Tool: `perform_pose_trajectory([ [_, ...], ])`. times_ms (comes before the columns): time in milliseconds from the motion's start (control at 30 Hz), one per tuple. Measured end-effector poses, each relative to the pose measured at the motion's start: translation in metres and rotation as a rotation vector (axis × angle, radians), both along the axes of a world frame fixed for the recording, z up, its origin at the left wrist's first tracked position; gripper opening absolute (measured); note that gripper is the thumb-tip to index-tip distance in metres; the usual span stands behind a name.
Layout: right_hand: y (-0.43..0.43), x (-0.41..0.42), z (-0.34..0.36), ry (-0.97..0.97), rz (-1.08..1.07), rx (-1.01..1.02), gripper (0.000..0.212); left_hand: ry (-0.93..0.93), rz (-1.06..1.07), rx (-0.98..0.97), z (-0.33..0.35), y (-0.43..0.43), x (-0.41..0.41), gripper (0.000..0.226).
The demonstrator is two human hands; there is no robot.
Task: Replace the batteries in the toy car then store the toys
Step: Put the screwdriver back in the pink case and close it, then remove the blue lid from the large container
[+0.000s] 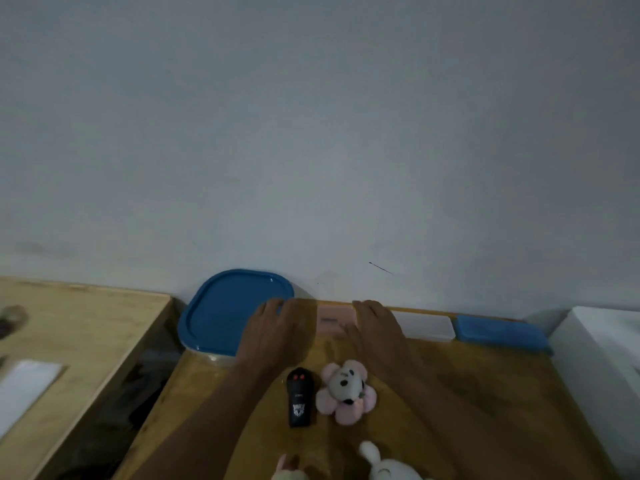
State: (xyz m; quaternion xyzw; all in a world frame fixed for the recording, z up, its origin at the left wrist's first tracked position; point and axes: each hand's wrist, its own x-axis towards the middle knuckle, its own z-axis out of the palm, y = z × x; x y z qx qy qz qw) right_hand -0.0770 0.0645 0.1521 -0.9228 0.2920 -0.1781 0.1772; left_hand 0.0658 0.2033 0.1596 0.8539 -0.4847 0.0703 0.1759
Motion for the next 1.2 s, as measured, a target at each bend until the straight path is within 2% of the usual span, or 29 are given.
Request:
perform_pose_trajectory([
  [100, 0.031, -0.004, 0.009, -0.057, 0.034, 0.019, 0.038, 0.02, 0.077, 0.012, 0.011, 0.039, -0.009, 0.044],
  [200, 0.058, -0.004, 0.012, -0.042, 0.07, 0.03, 0.043, 0.025, 0.113, 0.02, 0.012, 0.07, -0.008, 0.043],
  [400, 0.093, 0.025, 0.013, -0.053, 0.038, 0.104, 0.034, 0.056, 0.129, 0.006, 0.01, 0.105, 0.022, 0.042],
  [533, 0.099, 0.062, 0.004, -0.052, -0.011, 0.122, 0.021, 0.062, 0.091, -0.01, 0.002, 0.11, 0.062, 0.036],
  [800, 0.096, 0.139, -0.013, 0.011, -0.206, 0.213, 0.031, 0.125, 0.029, 0.037, -0.008, 0.103, 0.166, 0.035],
  [967, 0.09, 0.162, -0.024, 0.047, -0.284, 0.272, 0.043, 0.29, 0.033, 0.04, -0.023, 0.091, 0.207, 0.041],
  [1133, 0.071, 0.179, -0.031, 0.064, -0.362, 0.329, 0.039, 0.481, 0.039, 0.049, -0.039, 0.073, 0.233, 0.053],
  [1200, 0.06, 0.182, -0.037, 0.101, -0.392, 0.412, 0.048, 0.543, 0.077, 0.064, -0.044, 0.065, 0.238, 0.058],
])
